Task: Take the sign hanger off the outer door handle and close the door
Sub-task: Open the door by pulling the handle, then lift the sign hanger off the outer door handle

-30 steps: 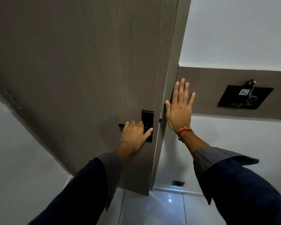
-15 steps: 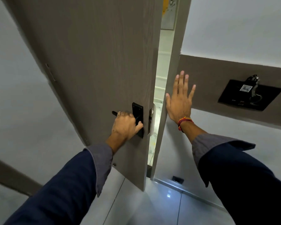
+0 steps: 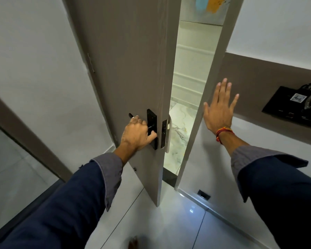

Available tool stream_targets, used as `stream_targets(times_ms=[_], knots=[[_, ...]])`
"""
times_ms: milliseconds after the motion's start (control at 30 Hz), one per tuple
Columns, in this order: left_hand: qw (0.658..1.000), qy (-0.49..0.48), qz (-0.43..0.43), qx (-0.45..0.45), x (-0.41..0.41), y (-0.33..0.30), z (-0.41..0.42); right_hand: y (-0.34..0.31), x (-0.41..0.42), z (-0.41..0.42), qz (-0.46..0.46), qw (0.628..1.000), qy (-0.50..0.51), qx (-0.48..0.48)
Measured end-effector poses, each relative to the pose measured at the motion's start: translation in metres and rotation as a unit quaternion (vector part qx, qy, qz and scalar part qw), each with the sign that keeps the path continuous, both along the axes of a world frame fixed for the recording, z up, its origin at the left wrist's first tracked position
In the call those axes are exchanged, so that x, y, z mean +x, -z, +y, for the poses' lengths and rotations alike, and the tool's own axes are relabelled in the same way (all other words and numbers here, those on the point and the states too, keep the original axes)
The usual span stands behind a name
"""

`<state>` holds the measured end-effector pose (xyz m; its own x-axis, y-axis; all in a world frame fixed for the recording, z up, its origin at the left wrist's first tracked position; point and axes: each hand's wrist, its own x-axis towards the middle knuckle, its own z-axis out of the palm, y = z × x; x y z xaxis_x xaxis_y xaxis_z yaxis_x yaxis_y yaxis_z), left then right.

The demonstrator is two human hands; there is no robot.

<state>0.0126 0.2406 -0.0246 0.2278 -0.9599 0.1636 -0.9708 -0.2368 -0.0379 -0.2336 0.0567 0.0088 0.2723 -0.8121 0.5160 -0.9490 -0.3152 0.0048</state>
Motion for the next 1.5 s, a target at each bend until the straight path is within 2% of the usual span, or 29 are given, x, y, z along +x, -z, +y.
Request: stream_targets(times_ms=[100,300,533,600,667,733,833,900,1000,1100,1233,1333,1500], knots=[[1.0,-0.004,0.005,-0.009,0.01,0.001,0.017,0.001,-0.007,-0.003,0.005,1.0,-0.004,-0.005],[0.996,-0.036,0.08,-0.027,0.031,0.006,0.052,0.004,-0.006,-0.006,0.01,1.0,-0.013,-0.013],[0.992,-0.056,0.104,-0.038,0.043,0.007,0.087,0.003,-0.006,-0.002,-0.014,1.0,-0.025,0.004],[0.992,-0.063,0.107,-0.035,0.044,0.004,0.097,0.0,0.005,0.005,-0.029,0.998,-0.047,0.023],[0.99,-0.074,0.114,-0.041,0.043,0.002,0.106,-0.003,0.021,0.015,-0.016,0.991,-0.123,0.058],[0.989,-0.085,0.113,-0.041,0.044,0.002,0.114,-0.004,0.042,0.03,0.013,0.959,-0.262,0.105],[0.99,-0.091,0.103,-0.032,0.047,-0.002,0.123,-0.004,0.077,0.069,0.072,0.881,-0.439,0.159],[0.991,-0.089,0.097,-0.029,0.049,-0.003,0.128,0.002,0.099,0.096,0.112,0.848,-0.488,0.176],[0.991,-0.091,0.096,-0.024,0.051,-0.006,0.133,0.009,0.124,0.117,0.124,0.824,-0.523,0.177],[0.991,-0.09,0.094,-0.023,0.054,-0.006,0.137,0.011,0.141,0.113,0.098,0.821,-0.522,0.208],[0.99,-0.09,0.107,-0.027,0.054,-0.006,0.141,0.006,0.155,0.101,0.019,0.837,-0.464,0.289],[0.99,-0.095,0.104,-0.011,0.054,-0.007,0.142,0.003,0.17,0.094,-0.006,0.855,-0.421,0.303],[0.996,-0.067,0.022,0.047,0.053,-0.024,0.134,-0.001,0.2,0.077,-0.044,0.888,-0.338,0.308]])
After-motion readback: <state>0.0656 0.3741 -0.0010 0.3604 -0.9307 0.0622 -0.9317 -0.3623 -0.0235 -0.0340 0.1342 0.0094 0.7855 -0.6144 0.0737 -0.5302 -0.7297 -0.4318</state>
